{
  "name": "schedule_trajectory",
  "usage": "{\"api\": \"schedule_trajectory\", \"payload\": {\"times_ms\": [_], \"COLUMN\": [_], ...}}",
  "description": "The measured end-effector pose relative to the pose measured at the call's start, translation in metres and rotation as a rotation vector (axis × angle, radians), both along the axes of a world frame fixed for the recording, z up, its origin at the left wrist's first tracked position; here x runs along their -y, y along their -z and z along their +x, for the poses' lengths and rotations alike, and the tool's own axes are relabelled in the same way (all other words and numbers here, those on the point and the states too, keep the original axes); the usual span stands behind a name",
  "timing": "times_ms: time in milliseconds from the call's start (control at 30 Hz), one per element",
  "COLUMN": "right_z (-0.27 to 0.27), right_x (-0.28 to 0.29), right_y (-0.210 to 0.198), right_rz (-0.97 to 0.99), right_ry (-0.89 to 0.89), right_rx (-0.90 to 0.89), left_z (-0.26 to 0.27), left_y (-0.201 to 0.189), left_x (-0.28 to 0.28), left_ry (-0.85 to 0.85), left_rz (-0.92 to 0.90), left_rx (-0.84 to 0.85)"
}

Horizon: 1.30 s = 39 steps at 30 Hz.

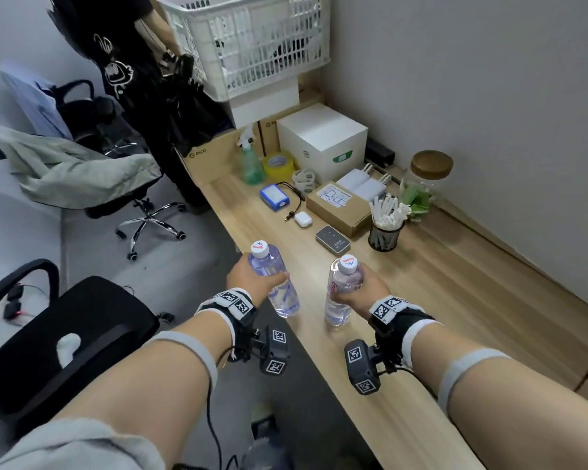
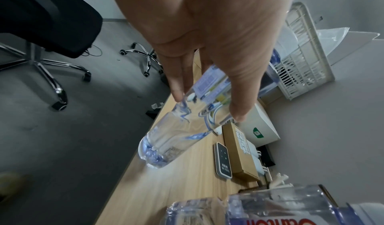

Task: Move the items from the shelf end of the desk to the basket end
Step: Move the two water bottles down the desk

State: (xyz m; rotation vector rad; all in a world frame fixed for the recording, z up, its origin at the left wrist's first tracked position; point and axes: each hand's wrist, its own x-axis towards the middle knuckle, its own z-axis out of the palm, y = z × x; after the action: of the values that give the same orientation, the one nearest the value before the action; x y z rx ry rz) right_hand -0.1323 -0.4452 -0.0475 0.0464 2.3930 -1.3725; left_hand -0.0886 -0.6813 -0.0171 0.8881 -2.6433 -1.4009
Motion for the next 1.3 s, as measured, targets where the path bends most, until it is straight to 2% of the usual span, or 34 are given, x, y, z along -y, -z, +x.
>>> {"api": "schedule_trajectory", "payload": {"times_ms": [233, 433, 600, 733, 867, 1000, 1167, 1300], "right_z": [-0.091, -0.169, -0.213, -0.244, -0.273, -0.294, -0.297, -0.273], "right_x": [0.113, 0.213, 0.27, 0.294, 0.315, 0.328, 0.33, 0.303], "right_y": [0.003, 0.01, 0.016, 0.012, 0.012, 0.018, 0.02, 0.015], "right_rz": [0.073, 0.099, 0.102, 0.088, 0.063, 0.038, 0.037, 0.081], "right_ry": [-0.031, 0.049, 0.084, 0.107, 0.134, 0.168, 0.182, 0.209], "right_rx": [0.012, 0.037, 0.029, -0.006, -0.008, 0.003, 0.01, 0.06], "left_z": [-0.117, -0.212, -0.275, -0.317, -0.357, -0.386, -0.384, -0.353], "left_y": [0.024, 0.039, 0.043, 0.044, 0.044, 0.042, 0.043, 0.052], "left_x": [0.109, 0.206, 0.256, 0.275, 0.289, 0.295, 0.292, 0.275], "left_ry": [0.051, 0.071, 0.116, 0.14, 0.16, 0.153, 0.111, 0.041], "left_rz": [0.048, 0.097, 0.121, 0.159, 0.076, 0.105, 0.095, 0.116], "left_rx": [-0.08, -0.058, -0.086, -0.107, -0.113, -0.096, -0.033, 0.179]}}
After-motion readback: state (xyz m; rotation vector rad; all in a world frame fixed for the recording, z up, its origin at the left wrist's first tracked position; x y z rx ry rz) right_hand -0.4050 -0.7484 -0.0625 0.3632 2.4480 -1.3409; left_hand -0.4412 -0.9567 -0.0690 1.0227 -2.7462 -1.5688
